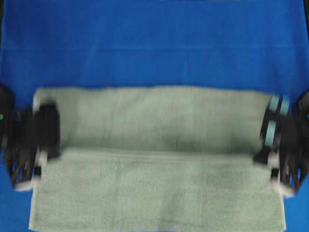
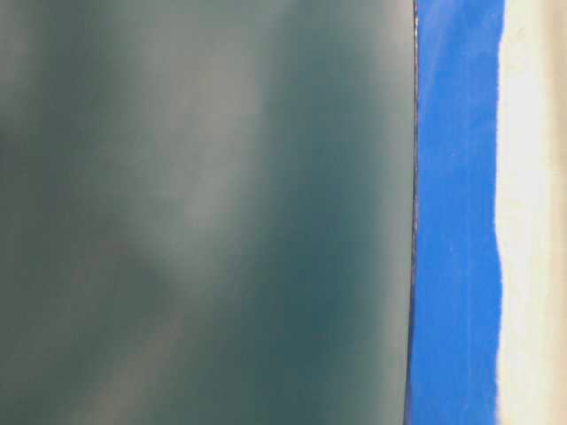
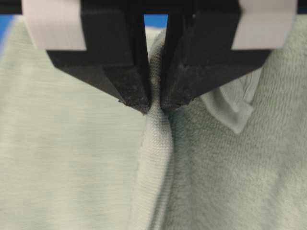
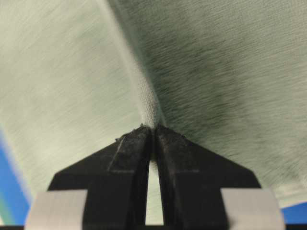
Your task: Fold a bath towel.
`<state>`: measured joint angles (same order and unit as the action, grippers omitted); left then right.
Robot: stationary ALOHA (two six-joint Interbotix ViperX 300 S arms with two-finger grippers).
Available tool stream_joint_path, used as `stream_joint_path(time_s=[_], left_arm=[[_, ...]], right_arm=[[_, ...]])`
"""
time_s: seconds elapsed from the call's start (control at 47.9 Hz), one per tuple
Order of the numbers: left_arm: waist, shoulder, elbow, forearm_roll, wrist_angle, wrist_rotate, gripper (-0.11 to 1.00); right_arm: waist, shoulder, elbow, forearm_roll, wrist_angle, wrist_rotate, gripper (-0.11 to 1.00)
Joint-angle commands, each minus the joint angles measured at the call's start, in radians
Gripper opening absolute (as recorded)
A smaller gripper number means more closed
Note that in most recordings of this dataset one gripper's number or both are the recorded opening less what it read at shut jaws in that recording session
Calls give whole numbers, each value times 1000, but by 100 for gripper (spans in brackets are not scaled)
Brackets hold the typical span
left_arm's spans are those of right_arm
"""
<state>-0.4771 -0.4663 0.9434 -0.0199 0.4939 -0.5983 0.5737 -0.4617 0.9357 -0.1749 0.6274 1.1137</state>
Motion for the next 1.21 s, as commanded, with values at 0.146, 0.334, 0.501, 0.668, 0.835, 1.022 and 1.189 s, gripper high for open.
stream_joint_path(time_s=[0.146,0.334,0.501,0.668,0.835,1.022,1.189], left_arm=[[-247,173,-112,5,-71,-133,5],[-348,301,-224,5,-72,-183,5],[-379,388,-264,5,-72,-215,5],[-377,462,-265,9,-89,-227,5],[-377,497,-265,9,-109,-230,5],[-377,500,-273,9,-126,-230,15],[-374,492,-305,12,-126,-216,65]], right_arm=[[212,218,-166,-60,-14,212,5],[310,360,-268,-66,-25,336,5],[327,448,-325,-72,-20,365,5],[314,499,-337,-72,-25,367,5],[313,508,-328,-72,-34,388,6],[308,509,-325,-72,-34,408,7],[316,508,-357,-72,-11,419,47]])
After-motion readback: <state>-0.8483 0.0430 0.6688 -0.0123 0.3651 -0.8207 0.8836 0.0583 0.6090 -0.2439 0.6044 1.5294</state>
